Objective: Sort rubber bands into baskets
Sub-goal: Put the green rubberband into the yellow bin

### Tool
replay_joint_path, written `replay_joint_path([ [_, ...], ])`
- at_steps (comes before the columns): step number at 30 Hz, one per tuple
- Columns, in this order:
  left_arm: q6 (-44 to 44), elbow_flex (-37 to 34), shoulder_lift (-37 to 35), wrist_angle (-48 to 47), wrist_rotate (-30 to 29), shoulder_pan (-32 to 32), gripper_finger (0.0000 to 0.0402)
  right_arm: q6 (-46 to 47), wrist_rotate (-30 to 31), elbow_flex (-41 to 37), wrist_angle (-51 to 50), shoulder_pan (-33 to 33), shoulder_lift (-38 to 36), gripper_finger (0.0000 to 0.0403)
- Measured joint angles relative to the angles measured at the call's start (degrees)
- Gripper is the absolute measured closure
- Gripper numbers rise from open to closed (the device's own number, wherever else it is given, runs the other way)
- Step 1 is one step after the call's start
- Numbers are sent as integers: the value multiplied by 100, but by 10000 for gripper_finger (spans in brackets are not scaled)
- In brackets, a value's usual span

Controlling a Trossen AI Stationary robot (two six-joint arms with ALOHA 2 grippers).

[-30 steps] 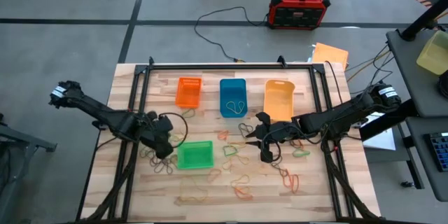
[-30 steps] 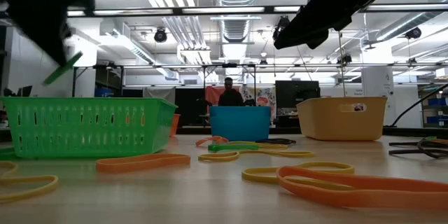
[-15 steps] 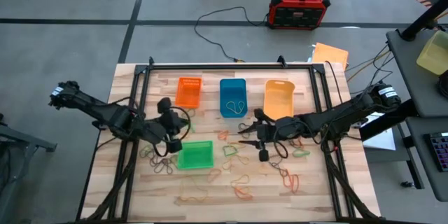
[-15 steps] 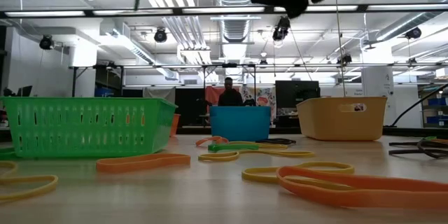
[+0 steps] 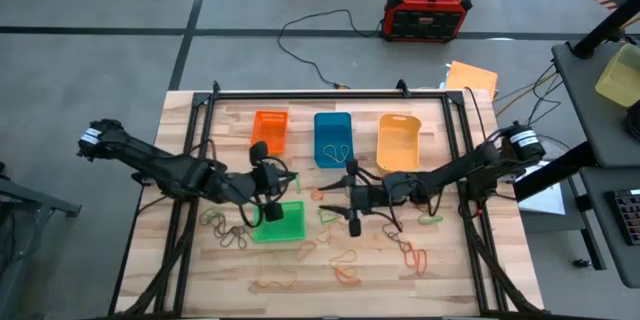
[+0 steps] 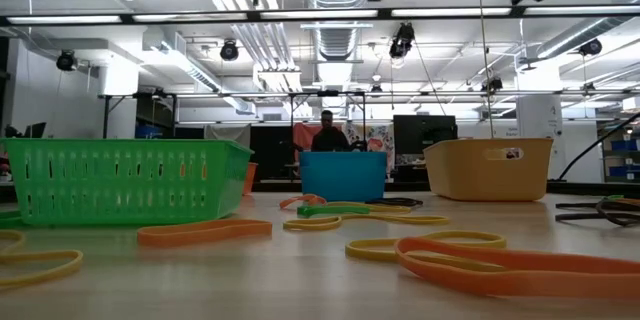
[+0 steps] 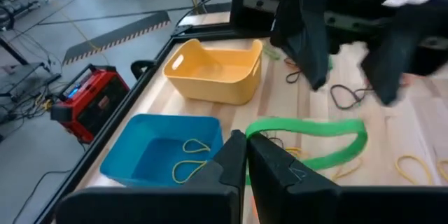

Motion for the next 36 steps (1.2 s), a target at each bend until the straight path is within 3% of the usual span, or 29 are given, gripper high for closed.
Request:
replay_joint_path([
  [16, -10, -6, 527, 626, -31, 292, 401, -482, 1158, 778, 19, -15, 604, 215],
  [23, -9, -6, 522, 631, -31, 292, 401, -575, 1432, 802, 24, -15, 610, 269],
  [32, -19, -6, 537, 578, -40, 292, 401, -667, 1422, 802, 19, -15, 611, 383],
  [36, -159, -6, 523, 483, 37, 292, 389, -629, 1422, 801, -25, -15, 606, 393],
])
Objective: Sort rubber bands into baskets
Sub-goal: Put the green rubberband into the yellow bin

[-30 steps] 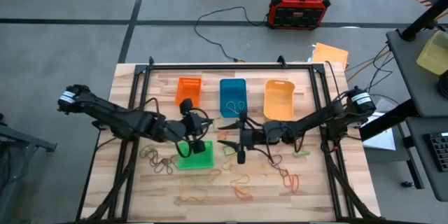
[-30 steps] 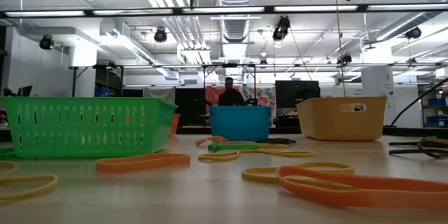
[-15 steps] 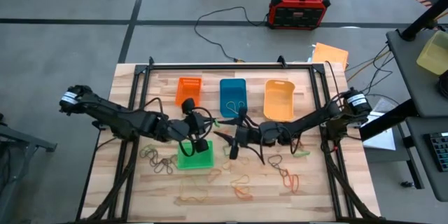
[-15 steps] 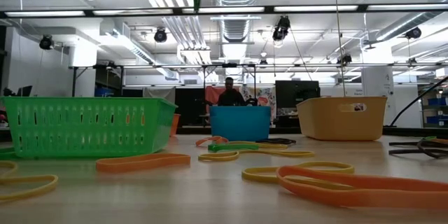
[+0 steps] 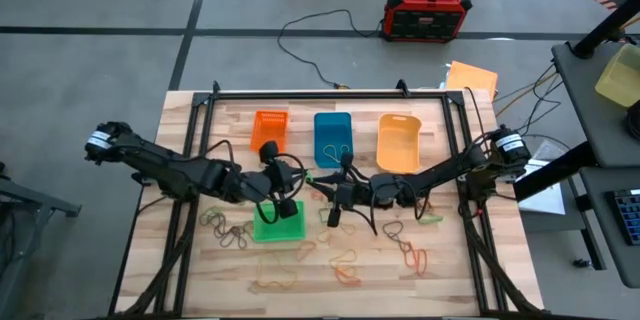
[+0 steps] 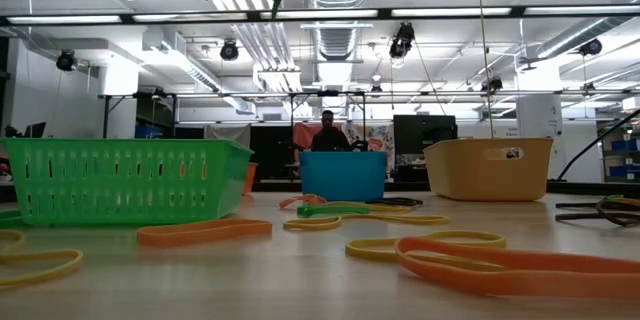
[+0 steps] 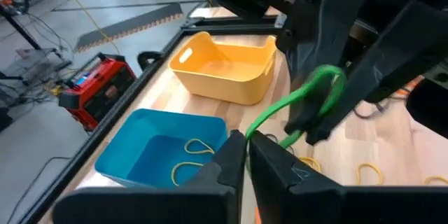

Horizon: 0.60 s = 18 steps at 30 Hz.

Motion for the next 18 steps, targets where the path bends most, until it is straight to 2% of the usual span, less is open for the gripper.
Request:
replay_joint_path([
  [5, 20, 0, -90, -151, 62, 0, 327, 79, -1, 0, -142, 0, -87, 394],
  [10, 159, 0, -262, -709, -348, 23, 250, 712, 79, 0, -1300, -92, -601, 394],
  [13, 230, 0, -410, -1102, -354, 118, 219, 1408, 196, 24, -2704, -327, -1142, 394],
  [18, 396, 2, -706, -1803, -372, 448, 197, 3295, 133, 513, -6280, -1220, -1914, 394],
])
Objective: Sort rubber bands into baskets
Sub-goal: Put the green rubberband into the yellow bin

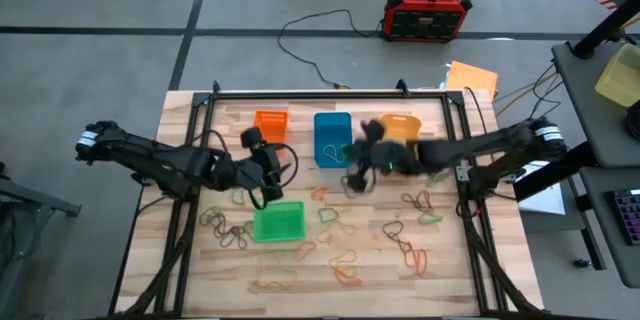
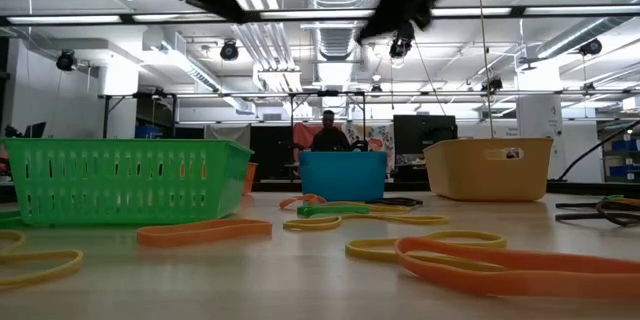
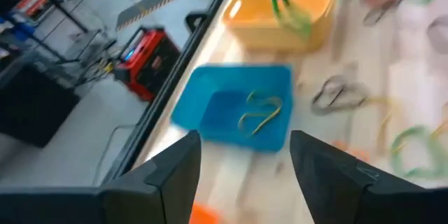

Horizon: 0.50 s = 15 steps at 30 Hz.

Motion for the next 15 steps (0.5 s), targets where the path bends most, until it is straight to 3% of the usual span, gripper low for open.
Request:
replay_joint_path([
  [4, 404, 0, -219, -329, 47, 408, 196, 1413, -154, 475, -2675, -952, -158, 394],
  [7, 747, 0, -364, -364, 480, 797, 196, 2175, -954, 714, -4052, -1671, -118, 394],
  [10, 1056, 0, -455, -365, 1253, 1181, 196, 2375, -1505, 648, -4608, -2144, 4, 394],
  [15, 1227, -74, -466, -272, 2173, 1569, 196, 2237, -1530, 436, -4583, -2419, 212, 394],
])
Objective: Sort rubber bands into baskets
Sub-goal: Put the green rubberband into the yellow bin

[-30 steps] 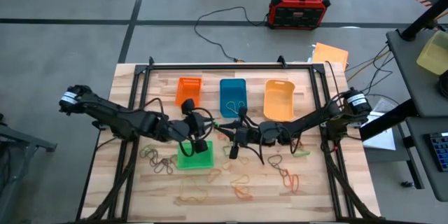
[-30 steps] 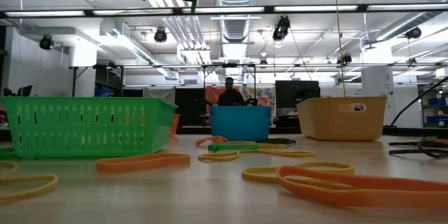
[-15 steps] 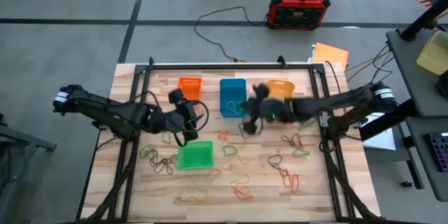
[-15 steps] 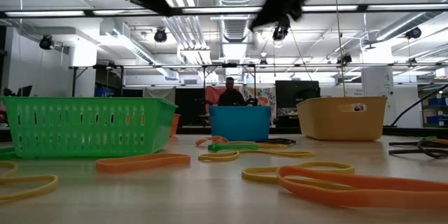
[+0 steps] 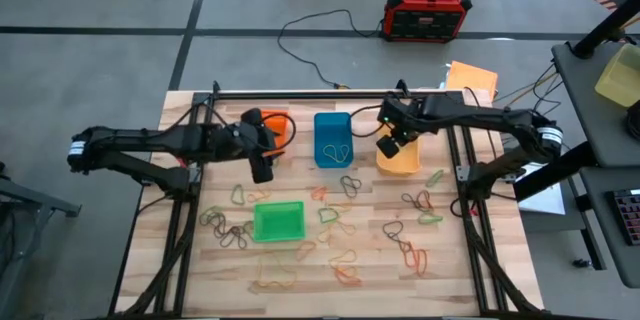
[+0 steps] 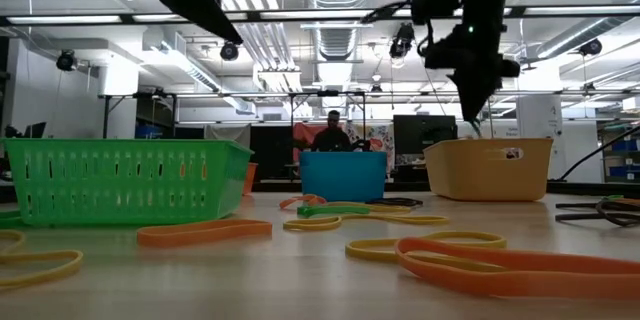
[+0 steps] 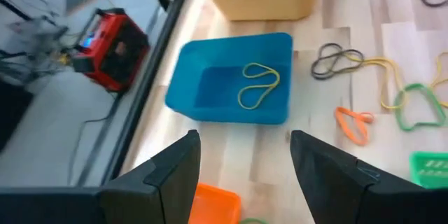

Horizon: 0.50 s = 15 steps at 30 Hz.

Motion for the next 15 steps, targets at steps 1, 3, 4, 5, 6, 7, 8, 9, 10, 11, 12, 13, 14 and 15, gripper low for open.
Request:
replay_joint_path([
  [1, -2, -26, 0, 14, 32, 24, 196, -14, -1, -31, 34, -27, 32, 394],
  [3, -9, -104, -8, 24, 79, 25, 196, -37, -1, -92, 106, -59, 81, 393],
  [4, -9, -153, -11, 33, 86, 24, 196, -40, -1, -112, 159, -82, 91, 391],
  [5, -13, -209, -11, 88, 87, 23, 196, -44, -3, -126, 201, -94, 103, 388],
  [6, -41, -262, -13, 156, 95, 20, 196, -45, -3, -139, 242, -97, 116, 382],
  [7, -79, -305, -13, 193, 97, 18, 196, -48, -3, -146, 264, -103, 123, 375],
  [8, -143, -346, -13, 191, 100, 18, 196, -51, -3, -154, 262, -111, 124, 367],
  [9, -187, -380, -13, 179, 100, 20, 196, -53, -3, -156, 257, -112, 124, 357],
  [10, -246, -406, -11, 185, 100, 20, 196, -55, -3, -156, 265, -112, 122, 346],
  [11, -288, -433, -11, 190, 99, 20, 196, -56, -1, -156, 266, -112, 122, 335],
  [12, -320, -459, -11, 194, 98, 20, 196, -56, -3, -156, 264, -112, 120, 324],
  [13, -355, -482, -11, 202, 98, 20, 196, -56, -1, -156, 268, -112, 120, 313],
  [14, -386, -497, -11, 202, 99, 20, 196, -56, -1, -156, 268, -112, 118, 303],
  [15, -422, -513, -11, 203, 98, 20, 196, -56, -1, -156, 266, -112, 115, 293],
])
